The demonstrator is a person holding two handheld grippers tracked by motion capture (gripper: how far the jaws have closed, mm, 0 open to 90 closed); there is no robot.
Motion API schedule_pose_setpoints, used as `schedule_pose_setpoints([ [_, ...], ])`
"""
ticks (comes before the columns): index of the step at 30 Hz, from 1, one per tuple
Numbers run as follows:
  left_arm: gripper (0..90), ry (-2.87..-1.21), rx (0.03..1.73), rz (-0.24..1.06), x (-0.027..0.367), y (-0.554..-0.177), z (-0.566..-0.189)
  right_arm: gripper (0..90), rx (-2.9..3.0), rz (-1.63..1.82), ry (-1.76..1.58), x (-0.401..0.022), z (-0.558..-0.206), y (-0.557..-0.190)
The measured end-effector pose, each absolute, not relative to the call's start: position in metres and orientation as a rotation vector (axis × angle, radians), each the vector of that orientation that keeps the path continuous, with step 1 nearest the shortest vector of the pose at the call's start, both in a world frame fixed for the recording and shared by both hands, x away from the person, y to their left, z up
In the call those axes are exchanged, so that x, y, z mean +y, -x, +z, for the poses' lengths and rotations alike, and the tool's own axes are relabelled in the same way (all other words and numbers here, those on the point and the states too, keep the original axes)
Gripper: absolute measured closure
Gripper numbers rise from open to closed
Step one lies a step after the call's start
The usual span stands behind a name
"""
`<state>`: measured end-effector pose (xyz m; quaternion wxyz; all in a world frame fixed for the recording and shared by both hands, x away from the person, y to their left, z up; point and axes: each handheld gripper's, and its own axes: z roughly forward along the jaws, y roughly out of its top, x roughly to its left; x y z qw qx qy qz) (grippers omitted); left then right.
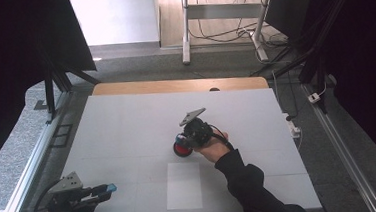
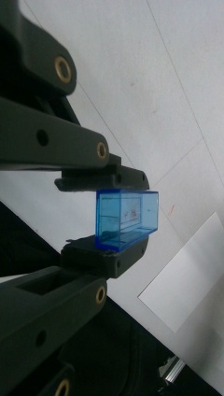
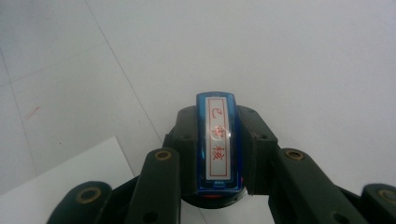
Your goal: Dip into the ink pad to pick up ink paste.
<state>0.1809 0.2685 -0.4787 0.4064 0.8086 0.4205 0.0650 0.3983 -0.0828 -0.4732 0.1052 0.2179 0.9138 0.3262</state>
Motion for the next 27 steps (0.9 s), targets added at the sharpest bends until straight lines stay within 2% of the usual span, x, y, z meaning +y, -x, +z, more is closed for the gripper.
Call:
schedule_pose_setpoints([
  [7, 68.7, -2.036, 1.062, 0.166, 0.269, -0.181, -0.479, 70.7, 2.685, 0.997, -0.626, -0.082, -0.465, -0.395],
  [27, 68.7, -2.036, 1.066, 0.16, 0.269, -0.181, -0.479, 70.8, 2.732, 0.945, -0.655, -0.077, -0.478, -0.397],
])
